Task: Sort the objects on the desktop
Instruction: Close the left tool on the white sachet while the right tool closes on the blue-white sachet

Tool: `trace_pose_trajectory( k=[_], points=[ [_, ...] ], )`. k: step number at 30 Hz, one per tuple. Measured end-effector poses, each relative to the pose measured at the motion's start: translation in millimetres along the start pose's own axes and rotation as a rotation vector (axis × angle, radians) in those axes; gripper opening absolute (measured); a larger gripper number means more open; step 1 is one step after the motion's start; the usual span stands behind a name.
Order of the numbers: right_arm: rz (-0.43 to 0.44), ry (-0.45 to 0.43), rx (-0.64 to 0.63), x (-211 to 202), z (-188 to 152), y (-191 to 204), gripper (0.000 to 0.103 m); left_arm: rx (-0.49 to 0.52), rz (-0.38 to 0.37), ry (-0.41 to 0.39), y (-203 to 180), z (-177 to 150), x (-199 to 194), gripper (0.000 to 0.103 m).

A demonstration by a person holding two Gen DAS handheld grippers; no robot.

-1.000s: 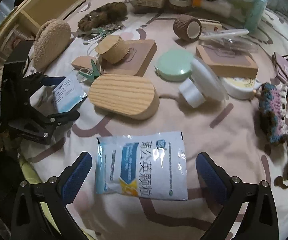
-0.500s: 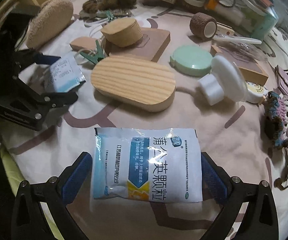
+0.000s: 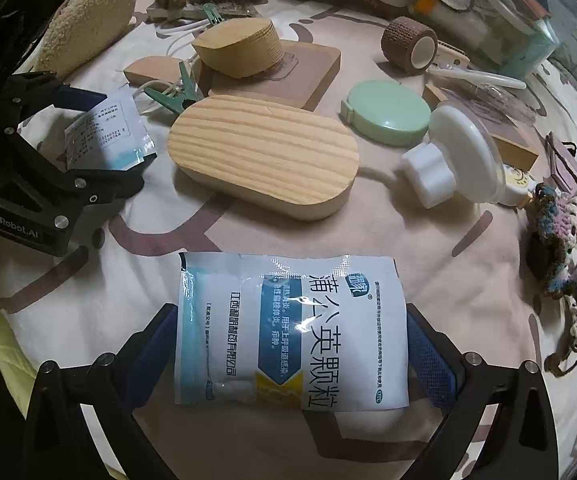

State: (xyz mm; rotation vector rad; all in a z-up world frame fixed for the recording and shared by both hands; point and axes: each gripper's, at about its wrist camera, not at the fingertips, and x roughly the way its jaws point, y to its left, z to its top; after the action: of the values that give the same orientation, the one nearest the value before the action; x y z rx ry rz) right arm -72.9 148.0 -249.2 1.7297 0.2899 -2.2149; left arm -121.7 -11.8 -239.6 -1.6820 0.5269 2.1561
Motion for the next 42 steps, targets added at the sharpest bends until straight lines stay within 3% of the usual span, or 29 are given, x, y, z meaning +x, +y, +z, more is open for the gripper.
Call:
trace_pose_trajectory(
  k=[6, 11, 18, 26, 42],
  points=[
    [0.013, -0.001, 0.002, -1.1, 0.5, -5.5, 0.103, 0.003, -0.012, 0.048, 4.3, -0.4, 0.0, 0.103],
    [0.034, -0.024, 0.009, -3.9, 0.4, -12.4, 0.103, -0.003, 0.004, 0.037, 4.6, -3.3, -1.3, 0.103],
    [0.018, -0.053, -0.003, -10.7, -0.6, -16.7, 0.086, -0.015, -0.003, 0.029, 10.5, -7.3, -6.6, 0.103],
    [0.028, -0.048, -0.021, -19.3, -3.6, -2.2, 0.079, -0.035, -0.015, 0.031, 17.5, -10.8, -19.4, 0.082],
    [0.045, -0.101, 0.028, -38.1, 1.4, -5.5, 0.079, -0.122, -0.025, 0.02, 37.9, -24.5, -44.1, 0.076]
  ],
)
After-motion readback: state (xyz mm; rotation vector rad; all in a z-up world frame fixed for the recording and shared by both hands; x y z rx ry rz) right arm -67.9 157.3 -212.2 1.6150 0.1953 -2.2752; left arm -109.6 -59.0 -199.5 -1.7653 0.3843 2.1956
